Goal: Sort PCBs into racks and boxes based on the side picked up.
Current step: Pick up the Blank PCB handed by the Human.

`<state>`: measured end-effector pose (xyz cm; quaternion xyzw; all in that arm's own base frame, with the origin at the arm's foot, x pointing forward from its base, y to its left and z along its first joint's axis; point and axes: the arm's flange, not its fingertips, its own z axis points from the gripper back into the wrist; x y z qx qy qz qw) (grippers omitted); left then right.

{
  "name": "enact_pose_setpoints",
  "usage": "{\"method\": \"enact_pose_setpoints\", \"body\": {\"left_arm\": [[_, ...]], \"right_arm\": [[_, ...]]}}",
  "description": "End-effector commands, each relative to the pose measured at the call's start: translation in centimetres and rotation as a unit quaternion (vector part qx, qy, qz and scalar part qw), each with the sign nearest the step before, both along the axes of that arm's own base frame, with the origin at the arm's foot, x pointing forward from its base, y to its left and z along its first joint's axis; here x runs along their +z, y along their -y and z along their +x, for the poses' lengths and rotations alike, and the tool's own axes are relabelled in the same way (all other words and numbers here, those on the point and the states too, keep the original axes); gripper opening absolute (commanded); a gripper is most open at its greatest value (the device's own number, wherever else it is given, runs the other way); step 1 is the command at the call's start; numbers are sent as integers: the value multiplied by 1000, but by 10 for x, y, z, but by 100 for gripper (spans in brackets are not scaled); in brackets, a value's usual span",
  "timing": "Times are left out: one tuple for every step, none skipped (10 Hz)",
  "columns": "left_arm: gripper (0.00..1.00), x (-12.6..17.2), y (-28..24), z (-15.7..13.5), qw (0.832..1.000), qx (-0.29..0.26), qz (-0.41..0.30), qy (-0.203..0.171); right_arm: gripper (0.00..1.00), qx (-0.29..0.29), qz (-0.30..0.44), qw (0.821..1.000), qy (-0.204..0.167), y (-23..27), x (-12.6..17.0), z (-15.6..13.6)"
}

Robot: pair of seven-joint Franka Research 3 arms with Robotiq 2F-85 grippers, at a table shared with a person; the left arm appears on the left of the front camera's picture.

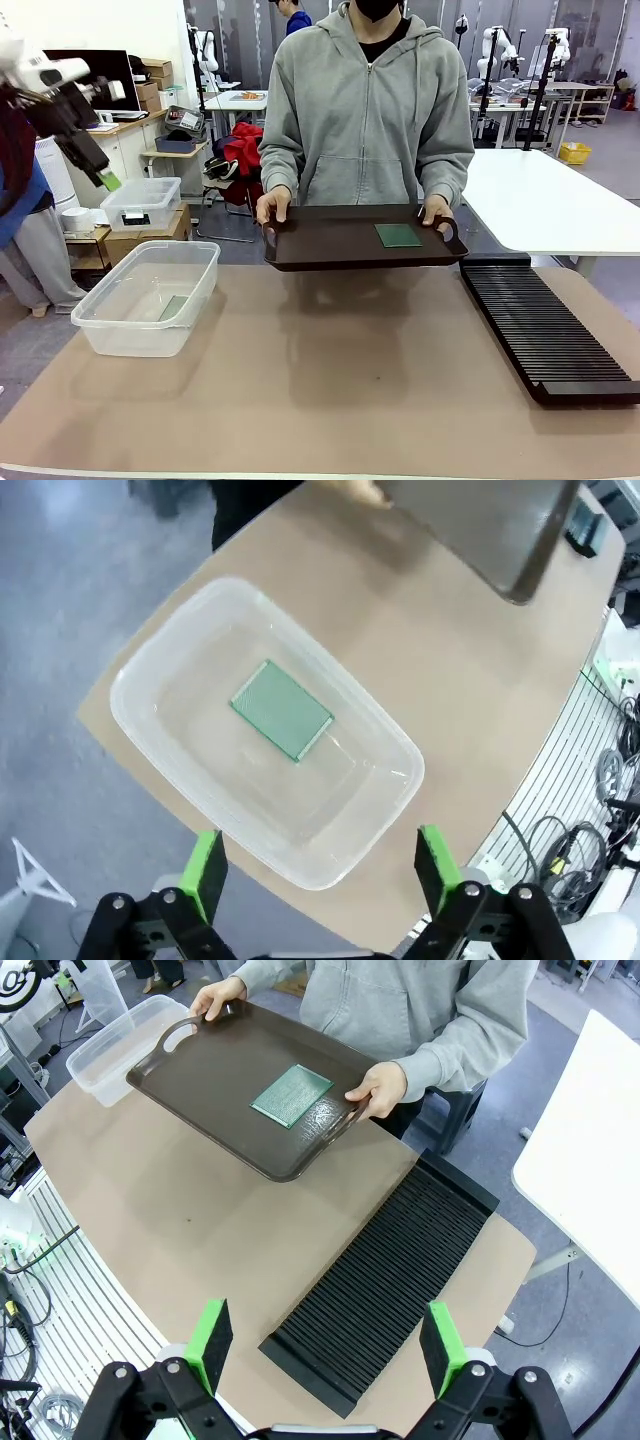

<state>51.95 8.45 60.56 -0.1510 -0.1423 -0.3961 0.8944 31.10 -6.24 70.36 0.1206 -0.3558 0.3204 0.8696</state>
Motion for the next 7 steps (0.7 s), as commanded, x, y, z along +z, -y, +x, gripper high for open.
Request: {"method": "enact_pose_setpoints", "body": {"left_arm": [[100, 9, -8, -21, 996, -52, -59, 40], [100, 17, -7, -30, 994, -60, -75, 60], [100, 23, -6, -36, 991, -63, -93, 74], [100, 25, -6, -39, 988, -69, -103, 89], [100, 25, -6, -43, 986, -73, -112, 103], [100, 25, -4, -47, 982, -79, -128, 117], [100, 25, -5, -50, 978, -81, -151, 123]], "right_arm": [[100, -2, 3, 1000, 1, -2, -1, -1], [100, -2, 3, 1000, 1, -2, -1, -1], [100, -2, 3, 1000, 1, -2, -1, -1], [100, -2, 3, 1000, 1, -2, -1, -1], [100, -2, 3, 1000, 1, -2, -1, -1], [100, -2, 3, 1000, 1, -2, -1, -1], [100, -2, 3, 1000, 1, -2, -1, -1]]}}
